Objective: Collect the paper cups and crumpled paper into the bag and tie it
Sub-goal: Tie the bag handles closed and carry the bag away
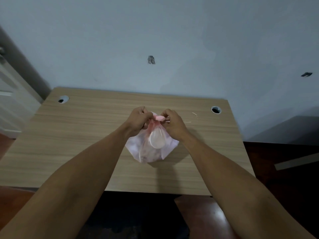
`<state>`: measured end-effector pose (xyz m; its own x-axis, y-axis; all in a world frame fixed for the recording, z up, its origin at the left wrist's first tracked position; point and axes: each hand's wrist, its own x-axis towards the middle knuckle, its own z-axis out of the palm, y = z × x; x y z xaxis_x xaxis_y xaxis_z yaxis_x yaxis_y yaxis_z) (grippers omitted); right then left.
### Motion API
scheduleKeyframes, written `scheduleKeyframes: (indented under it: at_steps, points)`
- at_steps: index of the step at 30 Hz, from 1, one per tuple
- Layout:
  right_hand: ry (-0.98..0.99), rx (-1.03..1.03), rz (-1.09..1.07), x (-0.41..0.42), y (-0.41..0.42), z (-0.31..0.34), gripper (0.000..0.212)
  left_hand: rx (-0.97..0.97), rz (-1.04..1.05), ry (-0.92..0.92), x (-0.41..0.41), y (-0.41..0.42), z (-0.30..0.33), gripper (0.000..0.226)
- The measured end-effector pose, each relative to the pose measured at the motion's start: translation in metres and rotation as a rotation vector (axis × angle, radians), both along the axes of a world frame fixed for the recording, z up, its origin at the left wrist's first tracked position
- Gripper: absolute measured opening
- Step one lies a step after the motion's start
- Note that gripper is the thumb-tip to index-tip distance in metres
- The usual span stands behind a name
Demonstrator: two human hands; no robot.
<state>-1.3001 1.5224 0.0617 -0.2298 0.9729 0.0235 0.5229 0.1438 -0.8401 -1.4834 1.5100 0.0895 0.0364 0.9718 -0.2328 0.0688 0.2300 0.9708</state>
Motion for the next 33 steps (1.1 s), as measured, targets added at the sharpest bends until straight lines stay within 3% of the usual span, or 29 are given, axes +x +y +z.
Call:
scheduleKeyframes:
  at_steps: [5,8,11,14,20,25,29,33]
  points:
    - [0.024,-0.022,-0.032,-0.004,-0.001,0.003,0.011,0.002,0.05,0.018,-0.007,-0.004,-0.004,0.039]
    - [0.05,-0.061,-0.001,-0.004,-0.002,0.006,0.017,-0.013,0.05,0.027,-0.015,-0.004,-0.008,0.027]
    - [0.006,-0.026,0.045,-0.005,-0.004,0.002,0.026,-0.037,0.026,0.042,-0.017,-0.005,-0.007,0.041]
    - [-0.021,0.028,0.066,-0.01,0.0,-0.003,0.023,-0.053,0.01,0.087,-0.019,-0.006,-0.005,0.038]
    - [-0.303,0.035,-0.029,0.004,0.006,-0.005,0.017,-0.11,0.134,0.328,-0.052,-0.002,-0.011,0.032]
    - [-0.447,0.007,-0.058,0.007,0.007,-0.011,0.01,-0.133,0.235,0.389,-0.062,-0.003,-0.024,0.03]
    - [-0.426,-0.031,-0.099,0.008,0.001,-0.014,0.014,-0.136,0.245,0.417,-0.061,-0.01,-0.035,0.031]
    - [-0.275,-0.1,-0.194,0.007,-0.007,-0.029,0.013,-0.086,0.302,0.42,-0.062,-0.021,-0.055,0.029]
